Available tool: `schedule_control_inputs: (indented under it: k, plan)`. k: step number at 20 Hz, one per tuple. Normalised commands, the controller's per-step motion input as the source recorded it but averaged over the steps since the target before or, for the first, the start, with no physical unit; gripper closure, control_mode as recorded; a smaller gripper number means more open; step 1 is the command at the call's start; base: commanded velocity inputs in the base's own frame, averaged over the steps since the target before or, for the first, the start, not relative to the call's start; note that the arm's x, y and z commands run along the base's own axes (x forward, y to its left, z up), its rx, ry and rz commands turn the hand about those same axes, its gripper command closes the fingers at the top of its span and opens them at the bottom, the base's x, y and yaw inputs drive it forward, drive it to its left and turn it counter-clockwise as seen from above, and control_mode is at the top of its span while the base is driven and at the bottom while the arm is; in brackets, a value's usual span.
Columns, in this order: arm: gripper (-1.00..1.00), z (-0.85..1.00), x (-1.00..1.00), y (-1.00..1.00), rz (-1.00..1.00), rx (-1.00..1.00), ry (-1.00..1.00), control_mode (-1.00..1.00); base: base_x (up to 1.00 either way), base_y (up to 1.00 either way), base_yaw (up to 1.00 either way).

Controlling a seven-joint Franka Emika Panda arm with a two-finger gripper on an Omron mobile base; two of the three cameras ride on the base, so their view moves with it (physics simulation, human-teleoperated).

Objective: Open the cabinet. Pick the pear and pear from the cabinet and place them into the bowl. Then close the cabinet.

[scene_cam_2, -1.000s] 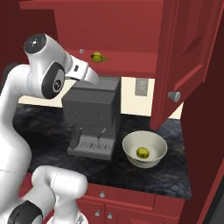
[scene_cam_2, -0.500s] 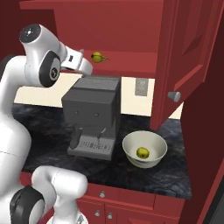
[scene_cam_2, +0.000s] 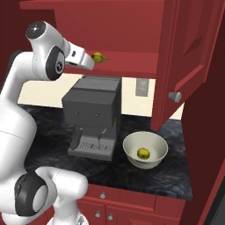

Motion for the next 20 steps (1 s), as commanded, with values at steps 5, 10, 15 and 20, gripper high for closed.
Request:
schedule_control_inputs:
  k: [5, 10, 15, 20]
  plan:
    - [-1.00, 0.00, 0.23, 0.00, 0.00, 0.00, -0.11, -1.00, 0.00, 0.00, 0.00]
    - [-1.00, 0.00, 0.14, 0.00, 0.00, 0.00, -0.08, -1.00, 0.00, 0.00, 0.00]
    - [-1.00, 0.00, 0.18, 0.00, 0.00, 0.00, 0.00, -1.00, 0.00, 0.00, 0.00]
    - [-1.00, 0.00, 0.26, 0.00, 0.00, 0.00, 0.03, -1.00, 0.00, 0.00, 0.00]
